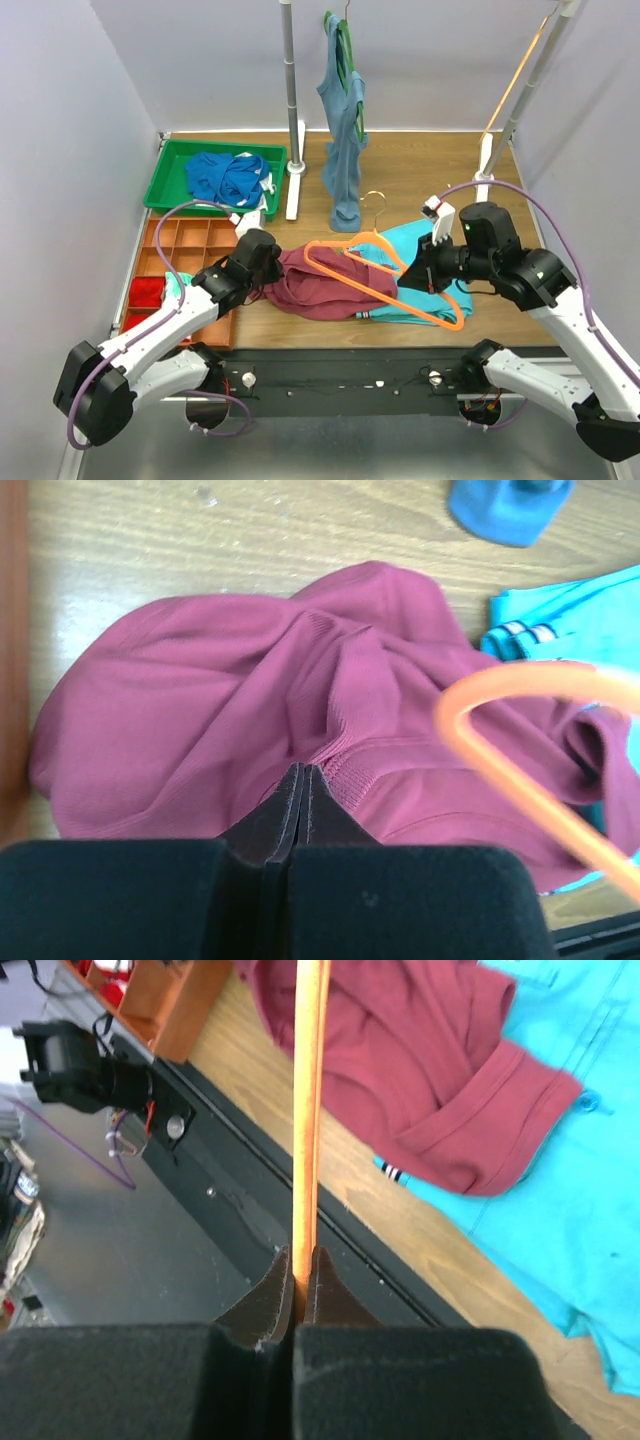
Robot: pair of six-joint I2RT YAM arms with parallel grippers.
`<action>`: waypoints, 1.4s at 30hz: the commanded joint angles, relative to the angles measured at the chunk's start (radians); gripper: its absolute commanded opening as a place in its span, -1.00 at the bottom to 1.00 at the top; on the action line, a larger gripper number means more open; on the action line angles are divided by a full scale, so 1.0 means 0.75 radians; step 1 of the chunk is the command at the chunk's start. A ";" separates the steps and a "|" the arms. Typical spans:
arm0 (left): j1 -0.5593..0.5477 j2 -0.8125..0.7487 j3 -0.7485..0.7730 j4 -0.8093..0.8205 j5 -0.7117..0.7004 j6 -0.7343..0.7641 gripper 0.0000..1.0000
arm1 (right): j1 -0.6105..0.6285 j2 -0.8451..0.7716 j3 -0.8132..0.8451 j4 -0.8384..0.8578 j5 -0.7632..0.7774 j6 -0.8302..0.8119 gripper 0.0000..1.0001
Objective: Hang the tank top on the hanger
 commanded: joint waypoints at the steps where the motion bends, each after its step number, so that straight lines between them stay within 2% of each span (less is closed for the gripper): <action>1: 0.011 0.014 0.073 0.017 0.040 0.030 -1.00 | 0.008 -0.055 -0.119 0.028 -0.132 0.016 -0.99; 10: 0.019 0.043 0.112 0.013 0.036 0.039 -1.00 | 0.008 -0.068 -0.250 0.155 -0.191 0.035 -0.99; 18: 0.031 0.070 0.106 0.031 0.036 0.033 -1.00 | 0.008 -0.100 -0.093 0.030 -0.136 0.006 -0.99; 22: 0.031 0.072 0.114 0.035 0.046 0.030 -1.00 | 0.008 -0.100 -0.159 0.051 -0.173 0.024 -0.99; 27: 0.031 0.059 0.116 0.041 0.052 0.026 -1.00 | 0.010 -0.088 -0.311 0.206 -0.238 0.067 -0.99; 42: 0.031 0.051 0.208 0.009 0.060 0.051 -1.00 | 0.012 -0.088 -0.563 0.721 -0.328 0.235 -0.99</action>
